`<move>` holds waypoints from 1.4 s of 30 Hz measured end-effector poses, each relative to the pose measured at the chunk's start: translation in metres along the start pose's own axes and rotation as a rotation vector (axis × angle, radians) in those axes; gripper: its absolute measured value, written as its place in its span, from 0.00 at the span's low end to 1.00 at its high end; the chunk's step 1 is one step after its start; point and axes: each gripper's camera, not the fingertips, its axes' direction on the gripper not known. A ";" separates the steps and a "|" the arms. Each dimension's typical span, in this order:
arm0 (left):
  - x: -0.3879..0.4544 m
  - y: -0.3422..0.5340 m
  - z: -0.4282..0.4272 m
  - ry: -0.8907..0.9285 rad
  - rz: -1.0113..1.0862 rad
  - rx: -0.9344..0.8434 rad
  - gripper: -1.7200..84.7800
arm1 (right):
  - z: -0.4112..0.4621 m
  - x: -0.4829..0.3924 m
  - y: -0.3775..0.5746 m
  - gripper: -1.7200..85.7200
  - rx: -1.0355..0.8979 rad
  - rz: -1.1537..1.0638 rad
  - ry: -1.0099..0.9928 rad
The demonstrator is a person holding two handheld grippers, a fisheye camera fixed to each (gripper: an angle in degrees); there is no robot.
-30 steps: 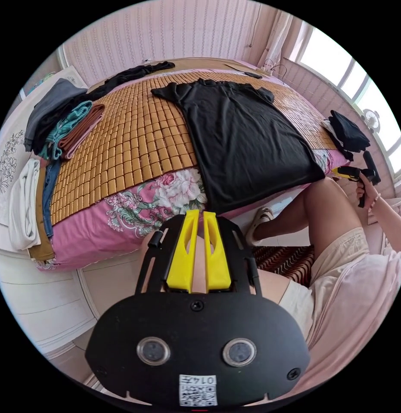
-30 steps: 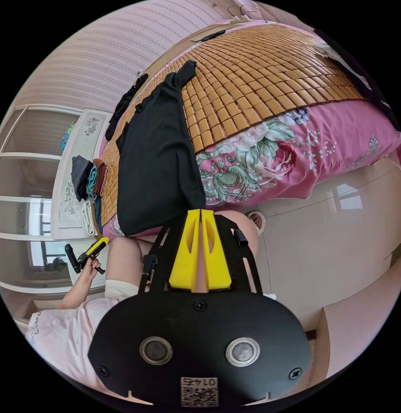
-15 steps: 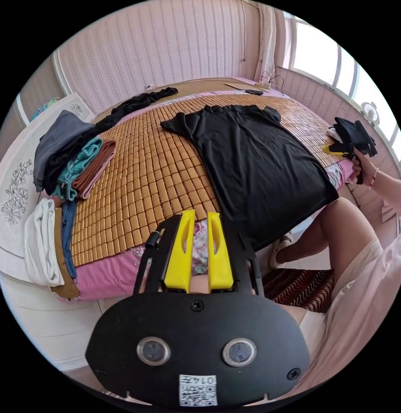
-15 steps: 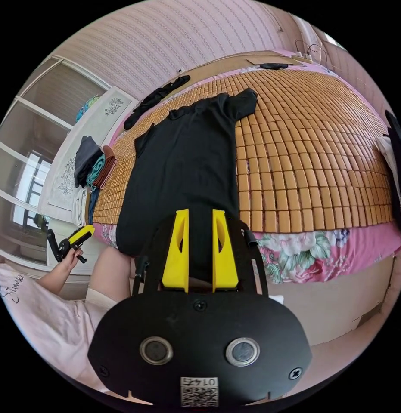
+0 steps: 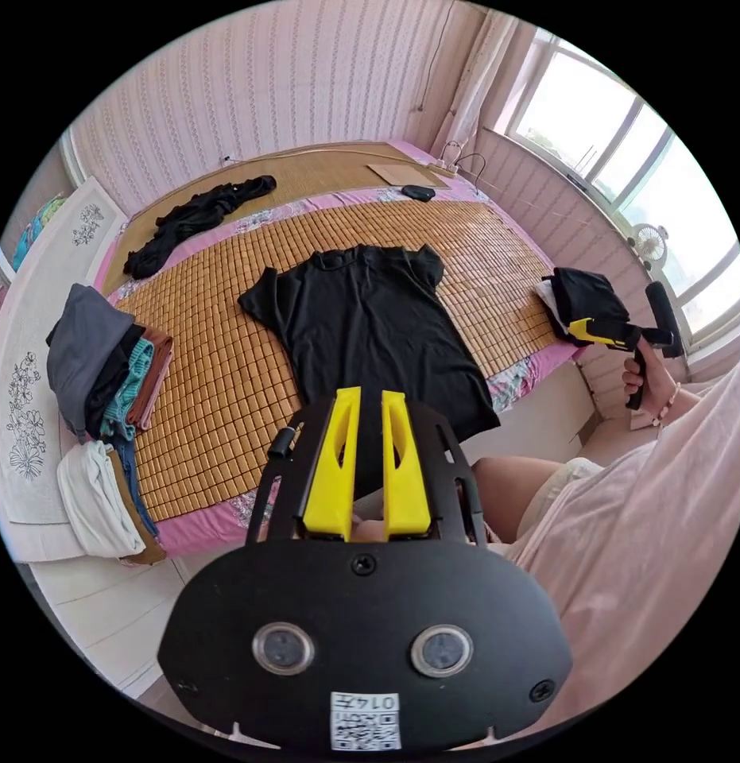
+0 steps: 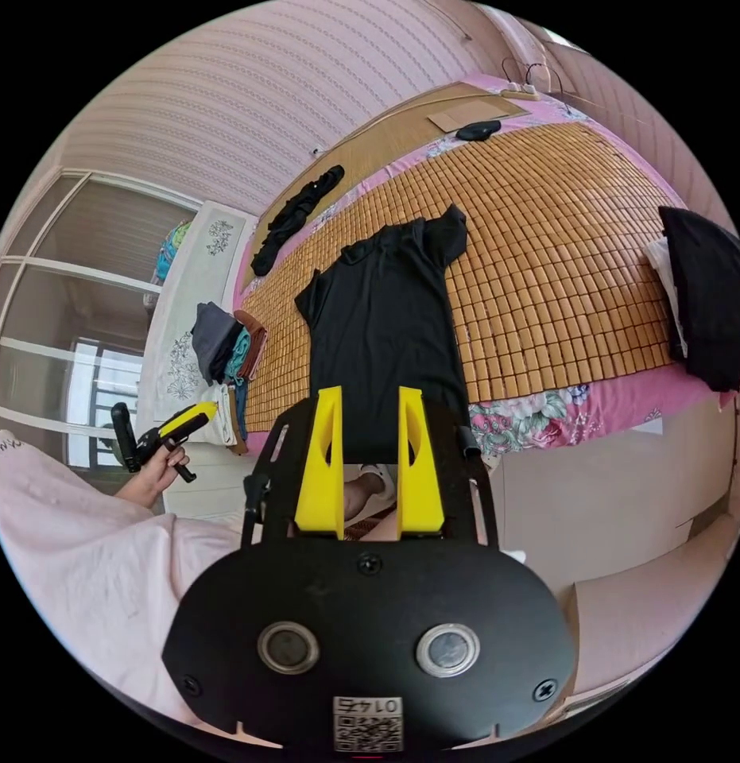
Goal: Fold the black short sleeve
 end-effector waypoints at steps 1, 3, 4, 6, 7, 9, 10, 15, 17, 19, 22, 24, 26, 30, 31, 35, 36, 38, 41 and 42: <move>0.006 -0.007 -0.008 0.004 -0.019 0.036 0.08 | -0.014 0.002 -0.008 0.13 0.024 -0.028 -0.005; 0.014 -0.017 -0.012 -0.005 -0.034 0.095 0.08 | -0.026 0.011 -0.023 0.12 0.018 -0.056 -0.002; 0.018 -0.025 -0.010 -0.010 -0.046 0.114 0.08 | -0.030 0.020 -0.035 0.12 -0.008 -0.052 0.001; 0.022 -0.039 -0.002 0.010 -0.050 0.101 0.08 | -0.034 0.032 -0.051 0.12 -0.022 -0.033 0.013; 0.024 -0.048 0.004 0.019 -0.024 0.092 0.09 | -0.034 0.038 -0.060 0.13 -0.008 -0.025 0.025; 0.026 -0.059 0.016 0.008 0.047 0.089 0.09 | -0.026 0.046 -0.073 0.14 -0.003 -0.011 0.046; 0.026 -0.066 0.029 -0.002 0.094 0.080 0.09 | -0.017 0.051 -0.080 0.15 -0.016 0.007 0.045; 0.001 -0.105 0.100 0.071 0.162 0.020 0.08 | 0.026 0.066 -0.094 0.17 -0.027 0.088 -0.005; -0.011 -0.140 0.137 0.130 0.202 0.015 0.08 | 0.049 0.076 -0.101 0.17 -0.026 0.121 0.008; -0.016 -0.171 0.167 0.147 0.236 0.036 0.08 | 0.069 0.089 -0.113 0.15 -0.038 0.129 0.008; -0.018 -0.228 0.230 0.145 0.235 0.039 0.09 | 0.106 0.119 -0.142 0.13 -0.049 0.138 0.054; -0.015 -0.261 0.274 0.154 0.209 0.042 0.11 | 0.127 0.139 -0.165 0.13 -0.025 0.123 0.064; -0.010 -0.300 0.331 0.189 0.169 0.037 0.11 | 0.155 0.170 -0.198 0.15 -0.016 0.122 0.034; 0.007 -0.338 0.406 0.173 0.175 0.083 0.12 | 0.187 0.208 -0.240 0.15 0.031 0.133 0.031; 0.013 -0.348 0.431 0.183 0.198 0.064 0.12 | 0.198 0.215 -0.249 0.15 0.032 0.127 0.038; 0.016 -0.366 0.503 0.131 0.233 -0.022 0.10 | 0.229 0.230 -0.263 0.09 0.020 0.092 -0.037; 0.015 -0.367 0.511 0.107 0.228 -0.041 0.09 | 0.231 0.233 -0.264 0.08 0.024 0.096 -0.039; 0.006 -0.365 0.529 0.077 0.218 -0.067 0.04 | 0.230 0.240 -0.263 0.05 0.058 0.106 -0.082; -0.011 -0.355 0.526 0.093 0.168 -0.033 0.01 | 0.218 0.230 -0.257 0.04 0.114 0.070 -0.129; -0.015 -0.352 0.522 0.093 0.153 -0.016 0.01 | 0.215 0.224 -0.256 0.04 0.122 0.048 -0.154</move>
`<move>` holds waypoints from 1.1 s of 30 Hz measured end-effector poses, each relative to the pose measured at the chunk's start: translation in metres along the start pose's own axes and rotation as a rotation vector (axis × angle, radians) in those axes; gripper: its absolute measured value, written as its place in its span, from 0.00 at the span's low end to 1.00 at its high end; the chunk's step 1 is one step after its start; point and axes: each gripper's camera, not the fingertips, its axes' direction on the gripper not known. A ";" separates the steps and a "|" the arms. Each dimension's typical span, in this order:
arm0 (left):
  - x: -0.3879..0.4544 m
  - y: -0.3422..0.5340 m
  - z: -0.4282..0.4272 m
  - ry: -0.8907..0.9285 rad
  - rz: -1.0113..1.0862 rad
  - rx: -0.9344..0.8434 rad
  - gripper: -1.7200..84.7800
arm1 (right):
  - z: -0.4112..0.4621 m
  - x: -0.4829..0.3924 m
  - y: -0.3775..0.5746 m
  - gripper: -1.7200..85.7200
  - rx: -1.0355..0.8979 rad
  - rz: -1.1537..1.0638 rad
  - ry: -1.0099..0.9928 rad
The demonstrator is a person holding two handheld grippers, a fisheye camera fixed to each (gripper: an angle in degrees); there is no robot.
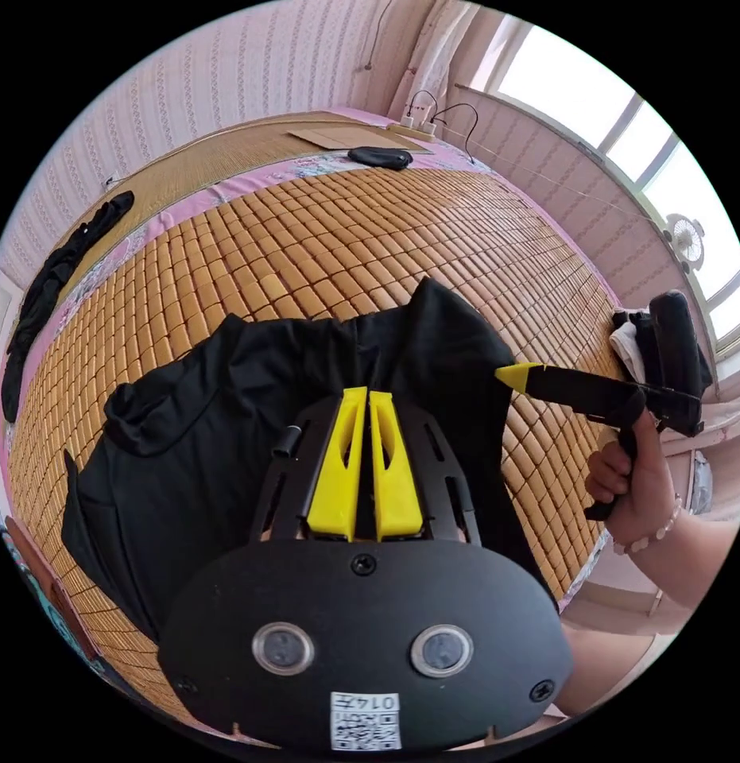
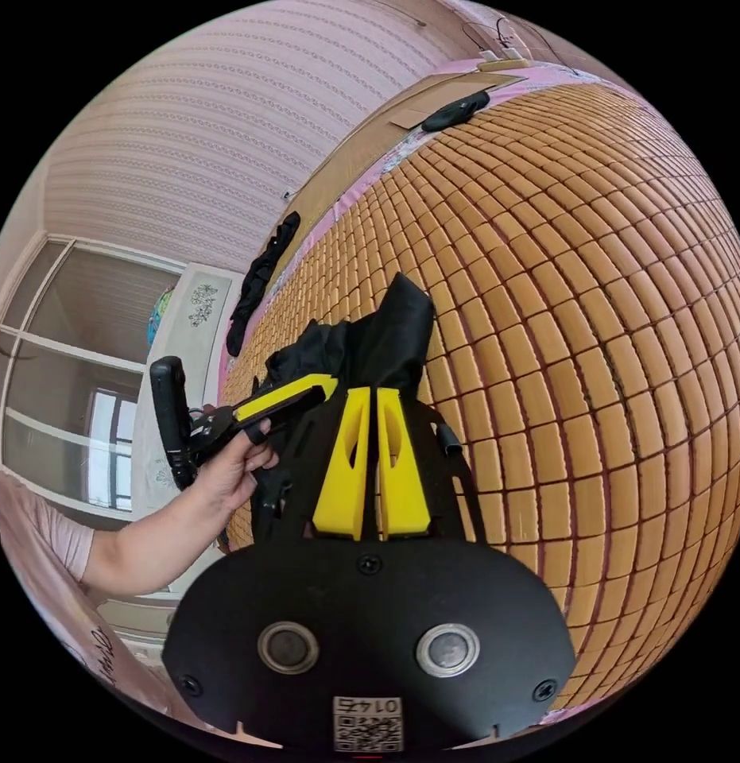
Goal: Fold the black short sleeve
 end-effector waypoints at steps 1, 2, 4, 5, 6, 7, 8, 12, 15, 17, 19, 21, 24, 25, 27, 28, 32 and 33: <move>-0.007 0.010 -0.014 0.008 -0.026 0.048 0.01 | -0.004 -0.016 0.003 0.03 0.008 -0.061 -0.052; -0.015 0.023 -0.029 0.017 -0.052 0.091 0.01 | -0.006 -0.035 0.008 0.03 -0.008 -0.139 -0.089; -0.027 0.049 -0.047 0.008 -0.093 0.107 0.01 | 0.002 -0.063 0.018 0.04 -0.086 -0.273 -0.135; -0.035 0.068 -0.051 -0.021 -0.119 0.092 0.01 | 0.015 -0.076 0.027 0.04 -0.178 -0.347 -0.163; -0.040 0.077 -0.051 -0.038 -0.138 0.079 0.01 | 0.024 -0.079 0.033 0.04 -0.227 -0.372 -0.168; -0.051 0.096 -0.048 -0.063 -0.178 0.041 0.01 | 0.040 -0.080 0.045 0.04 -0.314 -0.394 -0.148; -0.062 0.113 -0.042 -0.078 -0.220 -0.003 0.01 | 0.052 -0.076 0.057 0.05 -0.378 -0.387 -0.115; -0.086 0.133 -0.039 -0.099 -0.301 -0.051 0.03 | 0.050 -0.055 0.079 0.06 -0.399 -0.334 -0.077; -0.077 0.113 -0.057 -0.154 -0.215 0.045 0.04 | 0.041 -0.032 0.085 0.07 -0.384 -0.267 -0.048; -0.050 0.082 -0.061 -0.082 -0.050 0.135 0.07 | 0.034 -0.017 0.087 0.07 -0.359 -0.213 -0.040; -0.032 0.057 -0.047 0.031 0.046 0.169 0.13 | 0.030 -0.012 0.088 0.06 -0.342 -0.188 -0.041; -0.024 0.036 -0.017 0.087 0.086 0.130 0.13 | 0.028 -0.010 0.089 0.06 -0.330 -0.176 -0.035; -0.025 0.015 0.035 0.120 0.100 -0.114 0.05 | 0.026 -0.012 0.093 0.06 -0.327 -0.177 -0.035; -0.027 0.017 0.046 0.135 0.100 -0.158 0.02 | 0.025 -0.013 0.096 0.06 -0.326 -0.178 -0.037; -0.026 0.029 0.038 0.178 0.122 -0.142 0.01 | 0.022 -0.013 0.100 0.05 -0.323 -0.173 -0.045; -0.020 0.042 0.025 0.193 0.167 -0.107 0.01 | 0.018 -0.012 0.103 0.05 -0.316 -0.166 -0.054; 0.002 0.099 -0.003 0.196 0.295 -0.131 0.01 | 0.003 -0.003 0.111 0.05 -0.284 -0.131 -0.044; 0.002 0.107 -0.005 0.192 0.295 -0.140 0.01 | 0.001 -0.001 0.111 0.05 -0.281 -0.125 -0.043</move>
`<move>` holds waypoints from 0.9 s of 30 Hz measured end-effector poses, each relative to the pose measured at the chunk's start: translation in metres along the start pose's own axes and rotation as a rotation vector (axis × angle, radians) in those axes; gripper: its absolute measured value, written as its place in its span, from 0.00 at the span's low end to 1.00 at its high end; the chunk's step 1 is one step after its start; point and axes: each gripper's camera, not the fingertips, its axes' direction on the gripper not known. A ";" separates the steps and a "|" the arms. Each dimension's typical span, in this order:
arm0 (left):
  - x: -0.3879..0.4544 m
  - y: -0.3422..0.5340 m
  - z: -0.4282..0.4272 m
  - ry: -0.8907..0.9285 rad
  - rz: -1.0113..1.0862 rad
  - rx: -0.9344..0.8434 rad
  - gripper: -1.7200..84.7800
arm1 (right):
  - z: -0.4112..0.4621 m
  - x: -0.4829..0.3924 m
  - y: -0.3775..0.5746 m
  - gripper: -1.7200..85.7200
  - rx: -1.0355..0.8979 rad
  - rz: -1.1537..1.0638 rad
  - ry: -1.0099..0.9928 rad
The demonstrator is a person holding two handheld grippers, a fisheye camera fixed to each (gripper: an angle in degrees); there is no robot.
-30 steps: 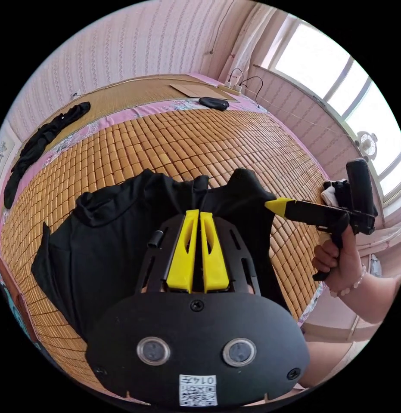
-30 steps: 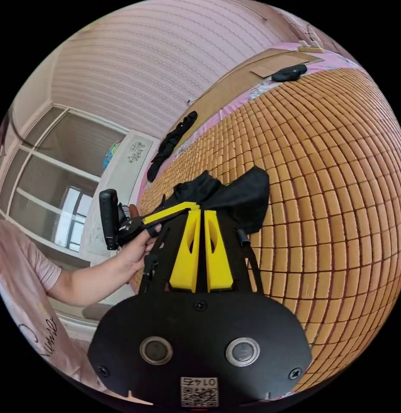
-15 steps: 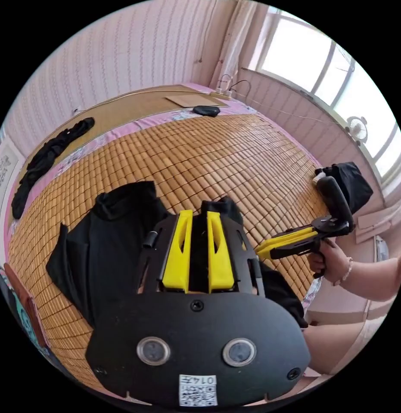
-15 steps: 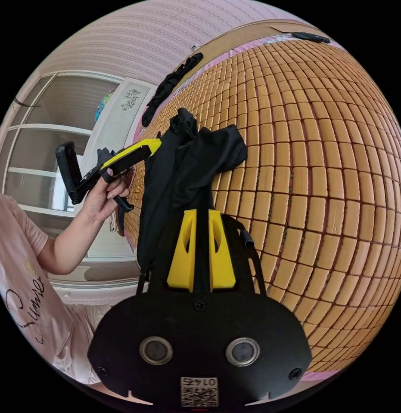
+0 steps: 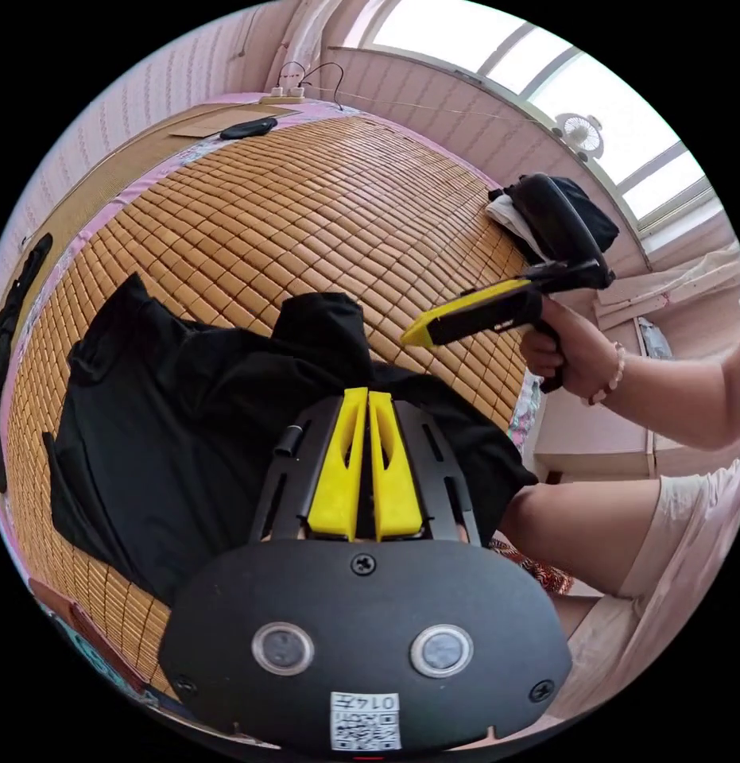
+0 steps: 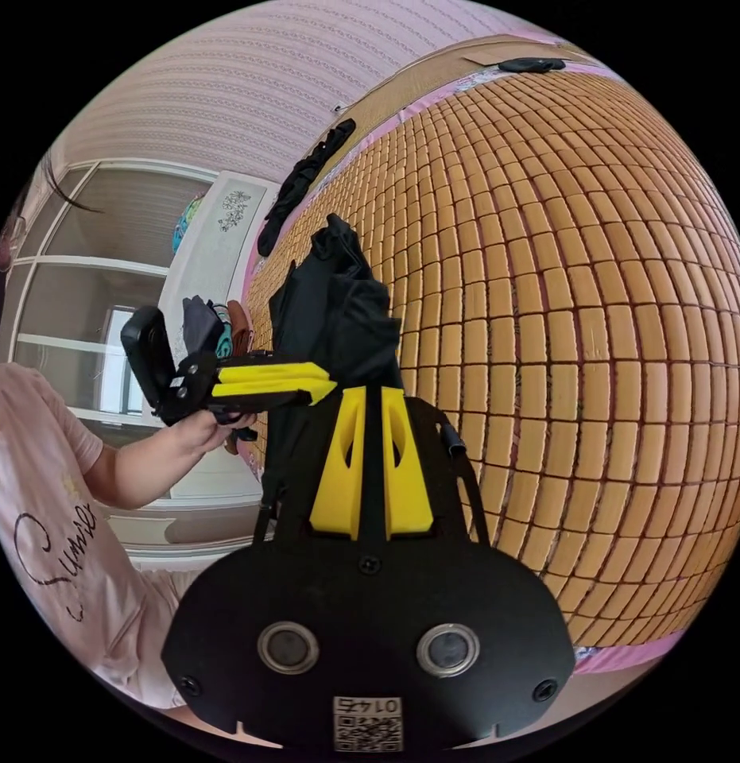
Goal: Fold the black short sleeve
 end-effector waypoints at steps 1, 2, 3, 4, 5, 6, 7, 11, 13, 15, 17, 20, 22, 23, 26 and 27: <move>0.002 0.015 -0.002 -0.005 -0.021 -0.009 0.01 | -0.003 0.004 0.001 0.05 0.005 0.012 0.000; 0.001 0.028 -0.005 -0.011 -0.058 -0.001 0.01 | -0.006 0.007 0.002 0.05 0.008 0.021 -0.001; -0.001 0.035 -0.008 -0.018 -0.085 0.008 0.01 | -0.007 0.008 0.002 0.05 0.010 0.024 -0.001; -0.007 0.047 -0.013 -0.024 -0.134 0.020 0.01 | -0.008 0.010 0.002 0.05 0.009 0.024 0.001; -0.015 0.058 -0.017 -0.029 -0.187 0.027 0.01 | -0.008 0.010 0.002 0.05 0.003 0.020 0.002; -0.020 0.064 -0.018 -0.040 -0.216 0.030 0.01 | -0.008 0.010 0.001 0.06 -0.002 0.017 0.002; -0.030 0.076 -0.021 -0.068 -0.283 0.038 0.01 | -0.006 0.009 0.000 0.06 -0.015 0.009 -0.002; -0.079 0.118 -0.021 -0.107 -0.498 0.087 0.01 | 0.003 0.002 -0.005 0.06 -0.058 -0.014 -0.020; -0.096 0.130 -0.020 -0.112 -0.580 0.076 0.01 | 0.006 -0.002 -0.007 0.06 -0.068 -0.030 -0.028; -0.102 0.139 -0.025 -0.162 -0.620 0.076 0.01 | 0.010 -0.007 -0.009 0.06 -0.083 -0.051 -0.026; -0.100 0.150 -0.033 -0.229 -0.662 0.073 0.01 | 0.016 -0.014 -0.015 0.07 -0.106 -0.085 -0.016; -0.097 0.156 -0.043 -0.230 -0.691 0.114 0.02 | 0.025 -0.021 -0.032 0.08 -0.124 -0.130 -0.015; -0.100 0.150 -0.043 -0.172 -0.685 0.167 0.07 | 0.030 -0.024 -0.046 0.09 -0.119 -0.156 -0.010; -0.106 0.144 -0.037 -0.148 -0.673 0.189 0.09 | 0.034 -0.025 -0.055 0.10 -0.112 -0.165 0.010; -0.124 0.130 -0.012 -0.125 -0.617 0.191 0.12 | 0.046 -0.028 -0.076 0.12 -0.139 -0.200 0.045; -0.126 0.128 -0.007 -0.121 -0.583 0.195 0.12 | 0.048 -0.029 -0.079 0.12 -0.142 -0.210 0.049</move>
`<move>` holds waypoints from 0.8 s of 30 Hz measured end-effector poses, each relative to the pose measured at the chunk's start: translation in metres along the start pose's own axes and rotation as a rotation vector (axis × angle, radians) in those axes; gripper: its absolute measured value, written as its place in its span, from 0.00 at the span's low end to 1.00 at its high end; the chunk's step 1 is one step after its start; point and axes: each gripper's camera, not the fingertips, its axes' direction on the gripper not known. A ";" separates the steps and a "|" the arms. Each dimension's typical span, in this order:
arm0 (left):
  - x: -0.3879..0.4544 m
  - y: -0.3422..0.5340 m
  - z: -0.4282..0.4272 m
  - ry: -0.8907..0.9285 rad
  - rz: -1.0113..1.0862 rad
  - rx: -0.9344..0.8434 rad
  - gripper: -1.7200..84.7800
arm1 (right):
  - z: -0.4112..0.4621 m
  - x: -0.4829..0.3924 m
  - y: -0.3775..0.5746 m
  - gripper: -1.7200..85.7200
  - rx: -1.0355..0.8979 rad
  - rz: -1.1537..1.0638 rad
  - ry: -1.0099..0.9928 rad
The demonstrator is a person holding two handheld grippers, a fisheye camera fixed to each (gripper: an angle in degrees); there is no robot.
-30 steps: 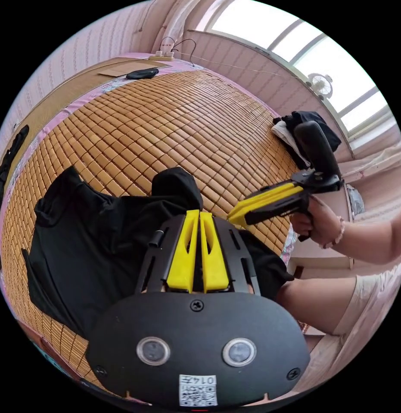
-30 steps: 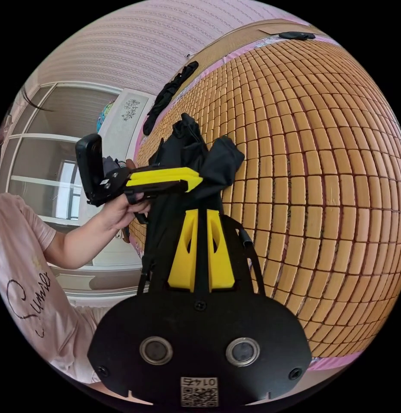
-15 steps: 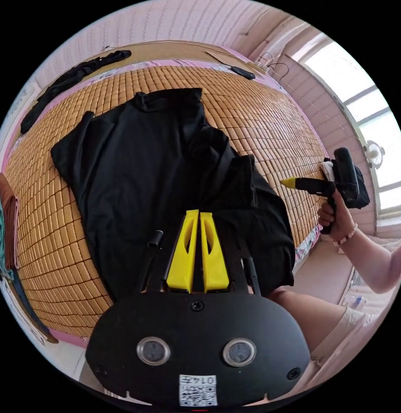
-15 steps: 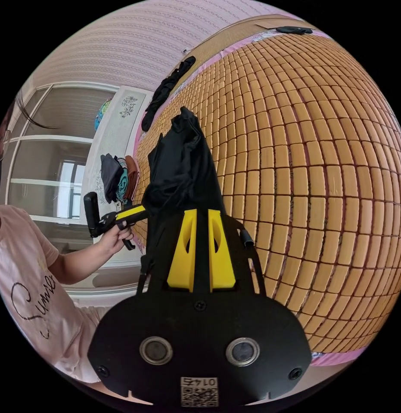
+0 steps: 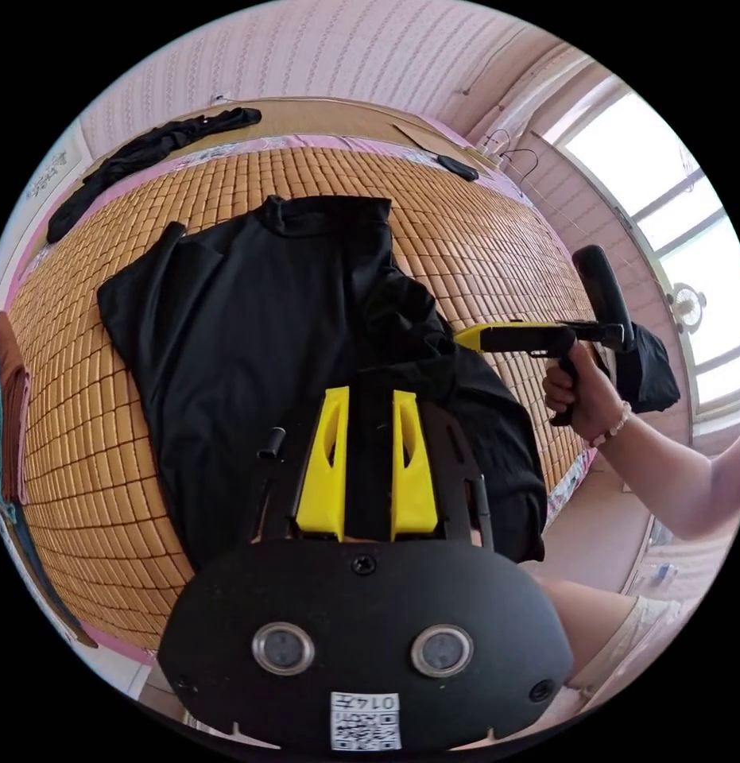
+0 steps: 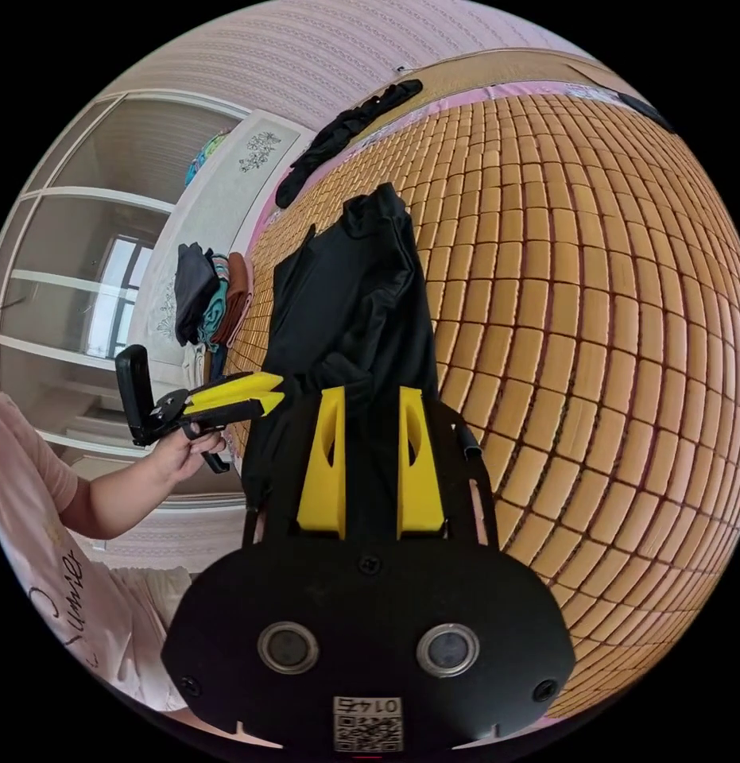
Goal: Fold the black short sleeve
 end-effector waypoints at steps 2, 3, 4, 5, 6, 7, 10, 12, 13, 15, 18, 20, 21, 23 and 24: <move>-0.005 -0.005 0.026 0.054 0.049 -0.042 0.11 | 0.009 -0.004 -0.011 0.12 -0.034 -0.064 -0.039; -0.007 -0.006 0.033 0.085 0.054 -0.071 0.10 | 0.013 -0.004 -0.013 0.11 -0.059 -0.072 -0.061; -0.010 -0.008 0.048 0.162 0.062 -0.147 0.07 | 0.020 0.000 -0.015 0.10 -0.106 -0.064 -0.138; -0.011 -0.009 0.055 0.220 0.073 -0.200 0.04 | 0.018 0.006 -0.015 0.08 -0.106 -0.055 -0.253; -0.011 -0.009 0.054 0.223 0.065 -0.187 0.03 | 0.013 0.008 -0.013 0.07 -0.085 -0.056 -0.302; -0.008 -0.009 0.045 0.214 0.081 -0.121 0.02 | -0.002 0.011 -0.008 0.06 -0.031 -0.051 -0.354; 0.009 -0.018 0.018 0.176 0.197 -0.003 0.01 | -0.050 0.019 0.012 0.04 0.100 -0.006 -0.306; 0.020 -0.030 0.004 0.171 0.258 0.066 0.01 | -0.080 0.026 0.028 0.04 0.188 0.033 -0.280; 0.029 -0.038 -0.003 0.170 0.304 0.110 0.01 | -0.100 0.033 0.039 0.04 0.253 0.071 -0.272; 0.048 -0.053 -0.006 0.176 0.395 0.163 0.01 | -0.127 0.044 0.056 0.03 0.349 0.123 -0.280; 0.093 -0.080 0.011 0.098 0.549 0.227 0.01 | -0.162 0.062 0.076 0.03 0.475 0.214 -0.279; 0.140 -0.106 0.031 0.033 0.712 0.257 0.01 | -0.185 0.072 0.086 0.02 0.536 0.275 -0.215; 0.151 -0.113 0.036 0.016 0.746 0.266 0.01 | -0.191 0.074 0.090 0.02 0.560 0.287 -0.199; 0.189 -0.147 0.063 -0.012 0.841 0.251 0.01 | -0.211 0.086 0.100 0.02 0.631 0.336 -0.155; 0.197 -0.155 0.069 -0.001 0.857 0.247 0.01 | -0.214 0.088 0.101 0.02 0.635 0.342 -0.148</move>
